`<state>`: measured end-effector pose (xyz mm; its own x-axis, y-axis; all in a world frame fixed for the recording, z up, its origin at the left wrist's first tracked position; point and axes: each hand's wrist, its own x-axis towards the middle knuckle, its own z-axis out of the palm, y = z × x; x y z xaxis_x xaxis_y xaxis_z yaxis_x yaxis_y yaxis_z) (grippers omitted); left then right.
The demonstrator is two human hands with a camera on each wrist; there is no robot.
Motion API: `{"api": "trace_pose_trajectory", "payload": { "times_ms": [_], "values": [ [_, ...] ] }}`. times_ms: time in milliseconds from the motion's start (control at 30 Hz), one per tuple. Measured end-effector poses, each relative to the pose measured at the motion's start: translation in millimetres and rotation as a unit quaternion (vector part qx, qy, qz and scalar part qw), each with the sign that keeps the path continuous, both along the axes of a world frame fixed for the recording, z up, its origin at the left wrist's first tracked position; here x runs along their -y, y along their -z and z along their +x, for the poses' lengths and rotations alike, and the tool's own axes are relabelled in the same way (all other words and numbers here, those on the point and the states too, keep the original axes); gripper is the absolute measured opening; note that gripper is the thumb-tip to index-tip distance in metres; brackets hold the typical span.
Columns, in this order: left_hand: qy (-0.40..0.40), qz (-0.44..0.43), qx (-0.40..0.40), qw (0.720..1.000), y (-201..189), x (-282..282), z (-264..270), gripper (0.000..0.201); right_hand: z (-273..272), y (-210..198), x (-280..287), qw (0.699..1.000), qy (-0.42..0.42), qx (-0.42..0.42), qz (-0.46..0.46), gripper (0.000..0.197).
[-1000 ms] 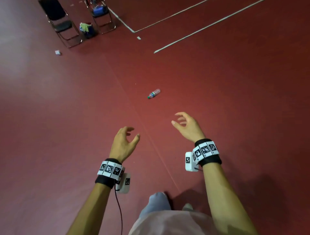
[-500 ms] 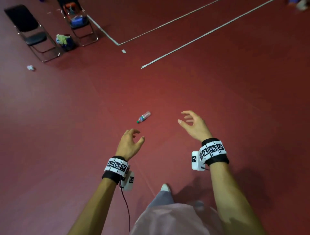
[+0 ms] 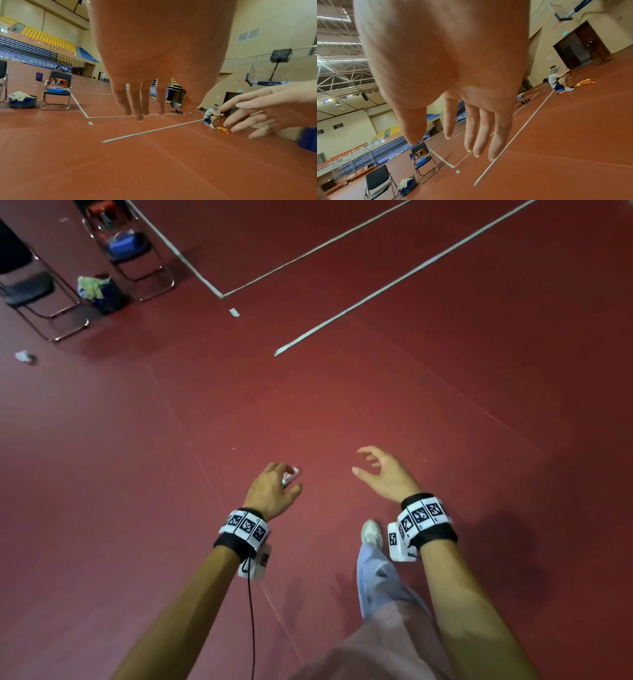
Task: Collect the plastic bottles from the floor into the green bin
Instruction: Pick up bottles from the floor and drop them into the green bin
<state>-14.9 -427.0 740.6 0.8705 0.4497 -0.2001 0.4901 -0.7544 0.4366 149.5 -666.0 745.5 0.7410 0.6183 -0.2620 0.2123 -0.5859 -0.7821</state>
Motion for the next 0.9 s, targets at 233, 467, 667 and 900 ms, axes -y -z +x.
{"api": "trace_pose_trajectory", "payload": {
  "times_ms": [233,467,667,900],
  "values": [
    [0.020,0.074,-0.117,0.990,29.4,-93.4,131.4,0.042,169.4,40.5,-101.1,0.995,-0.065,-0.016,-0.077,0.042],
    [0.054,0.115,-0.323,0.938,95.9,-157.7,187.2,0.057,240.0,115.8,-190.6,0.922,-0.289,0.006,-0.259,0.052],
    [-0.064,0.065,-0.375,0.923,207.1,-210.1,202.2,0.066,295.7,226.8,-222.1,0.868,-0.326,0.019,-0.375,0.062],
    [-0.112,0.009,-0.397,0.911,398.3,-254.3,206.9,0.078,329.7,392.1,-292.7,0.864,-0.317,-0.001,-0.391,0.073]
  ]
}}
